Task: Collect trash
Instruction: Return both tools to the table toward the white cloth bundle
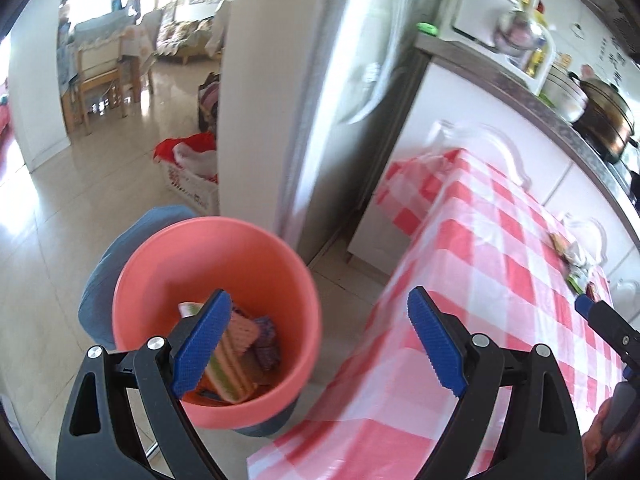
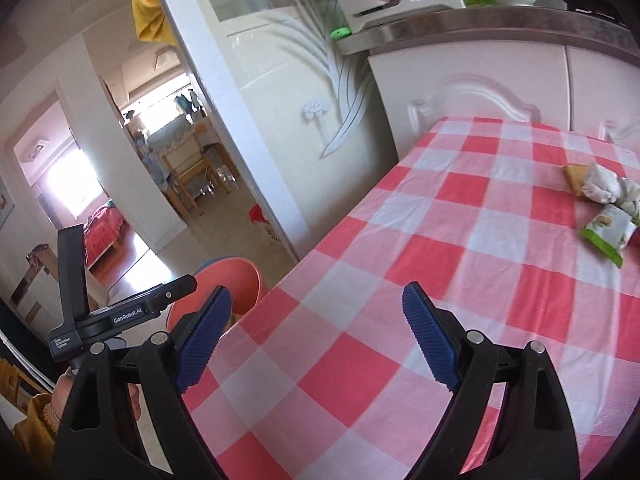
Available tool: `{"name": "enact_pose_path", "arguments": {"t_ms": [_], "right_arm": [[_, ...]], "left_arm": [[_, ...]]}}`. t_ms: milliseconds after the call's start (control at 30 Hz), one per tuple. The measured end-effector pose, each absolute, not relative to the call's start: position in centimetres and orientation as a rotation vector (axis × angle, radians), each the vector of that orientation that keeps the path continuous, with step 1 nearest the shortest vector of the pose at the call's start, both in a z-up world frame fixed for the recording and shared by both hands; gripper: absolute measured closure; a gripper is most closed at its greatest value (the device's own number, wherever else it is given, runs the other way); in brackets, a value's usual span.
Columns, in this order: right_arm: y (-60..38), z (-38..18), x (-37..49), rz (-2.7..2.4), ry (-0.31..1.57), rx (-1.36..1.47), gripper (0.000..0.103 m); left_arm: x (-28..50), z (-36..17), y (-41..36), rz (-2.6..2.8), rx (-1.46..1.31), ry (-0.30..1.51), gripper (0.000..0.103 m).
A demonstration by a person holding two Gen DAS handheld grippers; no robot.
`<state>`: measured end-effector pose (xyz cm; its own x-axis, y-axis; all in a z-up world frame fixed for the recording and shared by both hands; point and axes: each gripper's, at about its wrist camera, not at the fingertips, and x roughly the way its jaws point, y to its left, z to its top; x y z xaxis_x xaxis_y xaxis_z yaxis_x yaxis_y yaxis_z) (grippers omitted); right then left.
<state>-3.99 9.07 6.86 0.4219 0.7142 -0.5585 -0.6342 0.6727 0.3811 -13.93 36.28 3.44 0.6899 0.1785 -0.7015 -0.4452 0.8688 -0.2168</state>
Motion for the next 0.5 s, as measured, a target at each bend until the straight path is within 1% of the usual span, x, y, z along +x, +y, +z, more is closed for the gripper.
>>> {"name": "enact_pose_path", "arguments": {"t_ms": [133, 233, 500], "right_arm": [[7.8, 7.0, -4.0, 0.838, 0.752, 0.131, 0.015], [6.9, 7.0, -3.8, 0.833, 0.747, 0.135, 0.015], [3.7, 7.7, -3.0, 0.804, 0.719, 0.190, 0.015]], "left_arm": [[-13.3, 4.0, 34.4, 0.332, -0.363, 0.736, 0.014], [-12.8, 4.4, 33.1, 0.311, -0.351, 0.739, 0.011], [-11.2, 5.1, 29.2, 0.247, -0.305, 0.757, 0.011]]}}
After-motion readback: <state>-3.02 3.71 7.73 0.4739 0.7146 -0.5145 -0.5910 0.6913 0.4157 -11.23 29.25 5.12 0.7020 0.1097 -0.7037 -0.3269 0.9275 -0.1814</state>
